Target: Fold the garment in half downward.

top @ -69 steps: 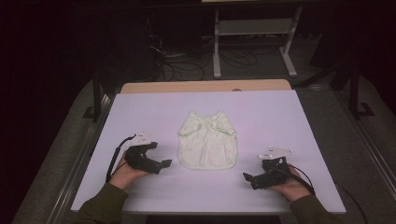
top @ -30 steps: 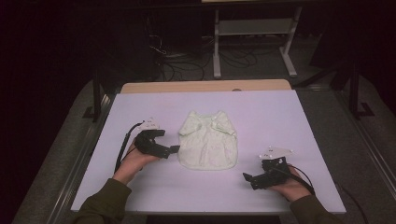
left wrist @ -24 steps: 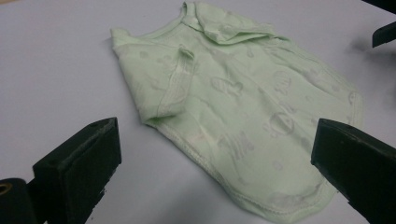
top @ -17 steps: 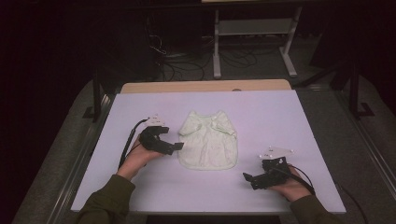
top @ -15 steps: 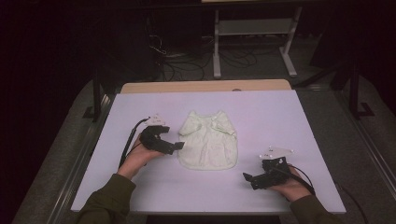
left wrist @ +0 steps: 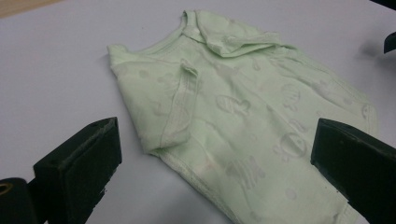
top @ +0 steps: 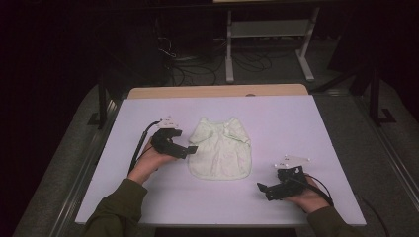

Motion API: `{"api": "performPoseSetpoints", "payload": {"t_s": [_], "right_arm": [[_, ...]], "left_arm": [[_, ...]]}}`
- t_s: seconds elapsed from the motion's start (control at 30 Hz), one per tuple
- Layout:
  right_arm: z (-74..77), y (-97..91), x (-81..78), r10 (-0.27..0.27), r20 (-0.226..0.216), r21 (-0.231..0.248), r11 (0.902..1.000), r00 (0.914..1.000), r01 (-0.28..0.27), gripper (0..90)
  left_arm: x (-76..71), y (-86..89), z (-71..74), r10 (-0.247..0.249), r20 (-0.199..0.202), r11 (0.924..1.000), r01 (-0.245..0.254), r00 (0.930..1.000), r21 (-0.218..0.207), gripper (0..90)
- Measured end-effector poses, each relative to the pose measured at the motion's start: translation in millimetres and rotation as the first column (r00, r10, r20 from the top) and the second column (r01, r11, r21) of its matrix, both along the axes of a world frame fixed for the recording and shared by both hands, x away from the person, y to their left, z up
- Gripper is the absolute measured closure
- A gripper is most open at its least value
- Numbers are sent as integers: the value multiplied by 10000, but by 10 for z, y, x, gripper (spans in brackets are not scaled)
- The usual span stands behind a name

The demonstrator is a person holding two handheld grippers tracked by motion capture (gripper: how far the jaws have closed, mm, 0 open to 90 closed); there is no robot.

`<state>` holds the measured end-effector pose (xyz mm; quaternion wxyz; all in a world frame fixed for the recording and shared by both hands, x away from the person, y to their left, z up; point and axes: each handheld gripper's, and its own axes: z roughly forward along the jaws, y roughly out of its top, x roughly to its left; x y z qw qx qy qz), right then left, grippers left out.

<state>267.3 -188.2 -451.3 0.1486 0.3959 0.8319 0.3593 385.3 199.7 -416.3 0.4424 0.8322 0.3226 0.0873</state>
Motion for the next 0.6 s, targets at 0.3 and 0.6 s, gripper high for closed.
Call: {"api": "performPoseSetpoints", "payload": {"t_s": [0.3, 0.6], "right_arm": [[-2, 0, 1, 14, -10, -11, 10000, 10000, -14, 0], [-1, -2, 0, 13, -20, -4, 10000, 10000, -13, 0]], "left_arm": [[82, -37, 7, 0, -19, 10000, 0, 10000, 23, 15], [167, -88, 15, 10, 45, 10000, -10, 10000, -9, 15]]}}
